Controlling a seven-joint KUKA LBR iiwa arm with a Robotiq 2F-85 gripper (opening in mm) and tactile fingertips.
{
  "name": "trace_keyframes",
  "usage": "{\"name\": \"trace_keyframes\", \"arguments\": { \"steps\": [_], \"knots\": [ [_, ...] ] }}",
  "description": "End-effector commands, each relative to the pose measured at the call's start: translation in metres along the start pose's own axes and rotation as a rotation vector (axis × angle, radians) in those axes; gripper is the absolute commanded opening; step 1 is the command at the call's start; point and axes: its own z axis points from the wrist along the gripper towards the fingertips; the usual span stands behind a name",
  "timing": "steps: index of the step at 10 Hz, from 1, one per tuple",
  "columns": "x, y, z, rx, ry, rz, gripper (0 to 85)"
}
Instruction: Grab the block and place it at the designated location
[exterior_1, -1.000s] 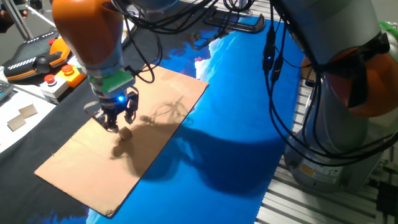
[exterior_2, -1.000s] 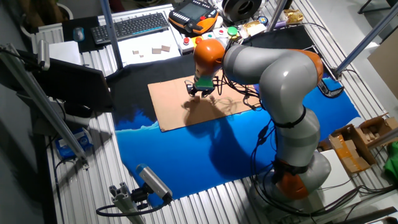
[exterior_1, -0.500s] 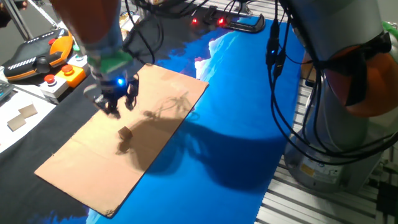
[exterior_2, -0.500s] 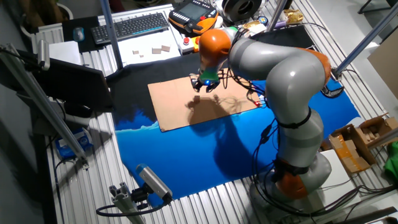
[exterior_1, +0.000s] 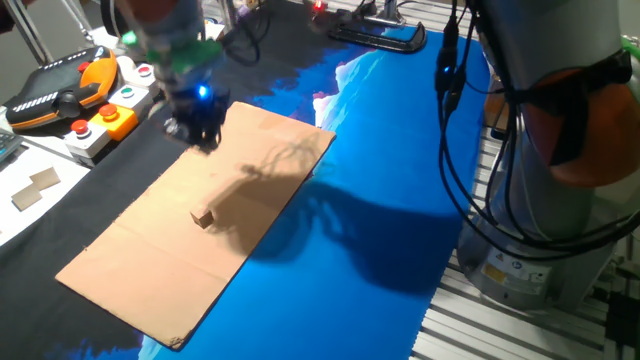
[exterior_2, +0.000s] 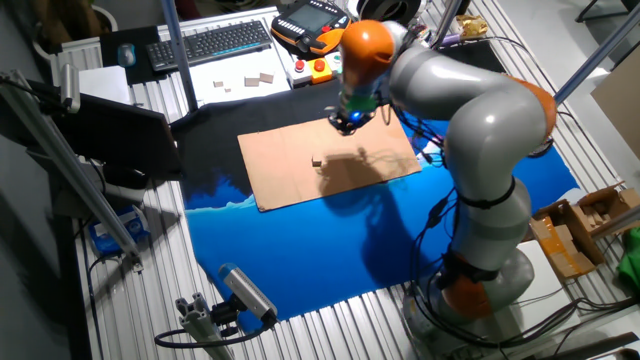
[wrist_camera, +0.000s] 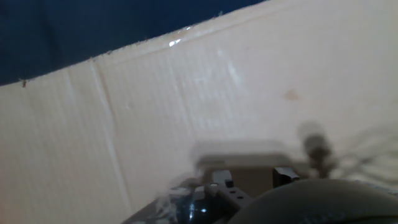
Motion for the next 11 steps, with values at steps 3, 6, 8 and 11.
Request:
{"name": "trace_keyframes", "arguments": {
  "steps": [3,6,8,11],
  "knots": [
    [0.001,-0.035,-0.011,0.007,-0.007,-0.048,0.7],
    [0.009,-0.050,-0.018,0.016,-0.008,-0.078,0.7],
    [0.014,-0.054,-0.021,0.018,-0.002,-0.085,0.7],
    [0.017,-0.059,-0.023,0.023,0.007,-0.114,0.7]
  ]
}}
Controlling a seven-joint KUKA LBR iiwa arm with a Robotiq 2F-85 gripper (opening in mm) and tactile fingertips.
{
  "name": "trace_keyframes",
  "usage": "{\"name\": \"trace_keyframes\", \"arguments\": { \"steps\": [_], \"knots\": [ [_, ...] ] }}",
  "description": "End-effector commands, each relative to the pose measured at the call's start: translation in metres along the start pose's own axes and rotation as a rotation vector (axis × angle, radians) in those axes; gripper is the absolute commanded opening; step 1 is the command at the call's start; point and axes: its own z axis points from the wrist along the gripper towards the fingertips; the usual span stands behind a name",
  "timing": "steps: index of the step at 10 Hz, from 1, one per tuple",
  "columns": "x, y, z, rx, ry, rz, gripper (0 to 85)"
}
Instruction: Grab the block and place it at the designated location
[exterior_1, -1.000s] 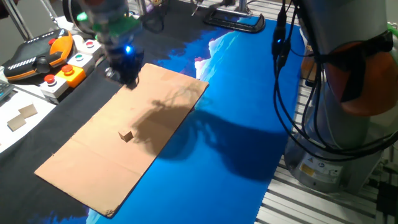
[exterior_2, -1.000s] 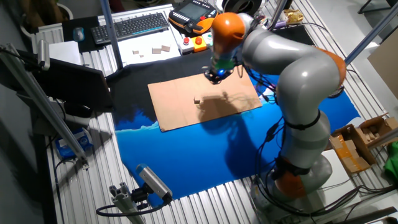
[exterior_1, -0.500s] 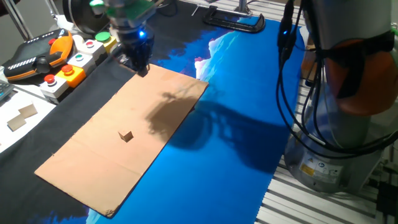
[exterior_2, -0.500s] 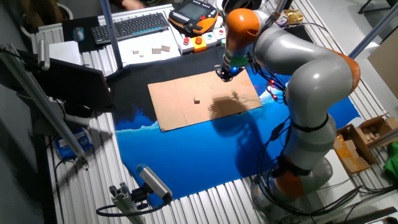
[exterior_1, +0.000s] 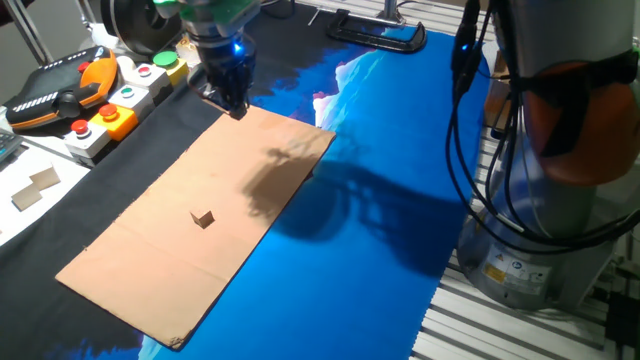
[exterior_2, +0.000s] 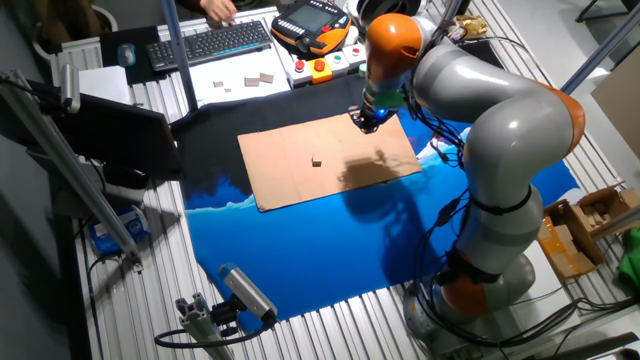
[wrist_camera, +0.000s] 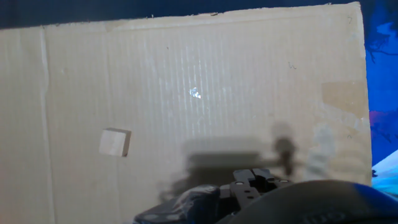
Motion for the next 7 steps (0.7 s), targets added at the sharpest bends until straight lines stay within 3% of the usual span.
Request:
{"name": "trace_keyframes", "arguments": {
  "steps": [1,7],
  "knots": [
    [0.0000,-0.0021,0.0003,-0.005,0.003,-0.006,0.7],
    [-0.0011,-0.0037,0.0016,-0.012,0.011,-0.009,0.7]
  ]
}}
